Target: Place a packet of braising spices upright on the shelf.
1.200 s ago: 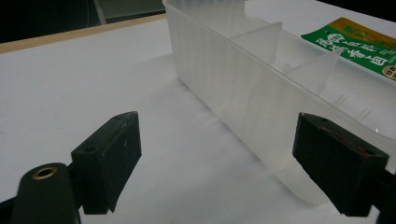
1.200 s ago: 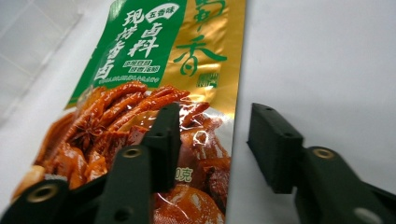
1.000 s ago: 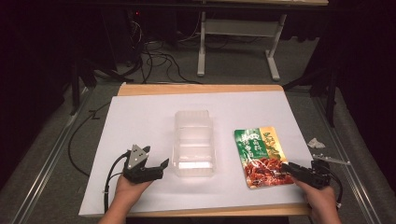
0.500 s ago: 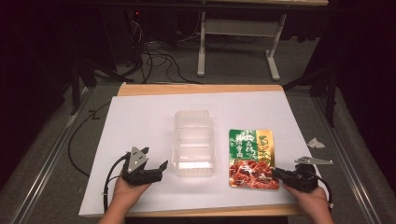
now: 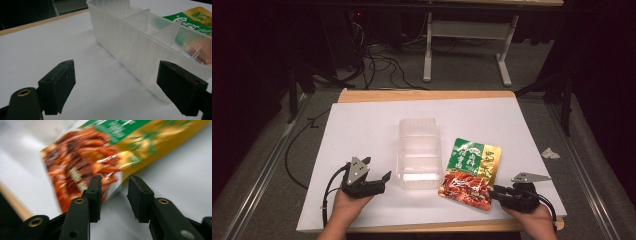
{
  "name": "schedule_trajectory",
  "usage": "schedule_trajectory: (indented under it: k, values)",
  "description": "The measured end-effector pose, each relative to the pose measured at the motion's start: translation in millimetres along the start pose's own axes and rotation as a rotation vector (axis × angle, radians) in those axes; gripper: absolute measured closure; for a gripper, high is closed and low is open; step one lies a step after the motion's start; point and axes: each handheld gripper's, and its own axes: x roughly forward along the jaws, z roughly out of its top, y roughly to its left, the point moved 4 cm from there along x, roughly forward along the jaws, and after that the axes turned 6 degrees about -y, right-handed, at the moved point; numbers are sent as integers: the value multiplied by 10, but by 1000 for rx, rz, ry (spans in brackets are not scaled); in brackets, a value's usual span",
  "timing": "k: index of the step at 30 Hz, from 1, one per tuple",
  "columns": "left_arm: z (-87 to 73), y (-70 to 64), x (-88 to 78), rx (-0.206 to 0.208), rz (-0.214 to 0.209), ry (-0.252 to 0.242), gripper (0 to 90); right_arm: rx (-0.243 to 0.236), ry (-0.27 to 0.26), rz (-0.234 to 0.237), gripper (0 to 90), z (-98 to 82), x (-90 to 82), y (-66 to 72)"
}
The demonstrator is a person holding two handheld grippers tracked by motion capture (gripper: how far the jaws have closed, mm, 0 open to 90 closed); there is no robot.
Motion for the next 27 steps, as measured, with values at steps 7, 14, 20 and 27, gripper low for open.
schedule_trajectory:
  k: [7,14,20,27]
  values:
    - [-8,8,-24,7,12,6,158,36,-100,-47,551,86,-49,-227]
    - [-67,48,-102,-17,26,22,158,94,-197,-93,450,277,48,-473]
    - [-141,117,-239,-38,52,24,158,174,-216,-96,396,405,210,-678]
    - [-214,158,-362,-42,78,33,158,228,-216,-105,332,632,441,-858]
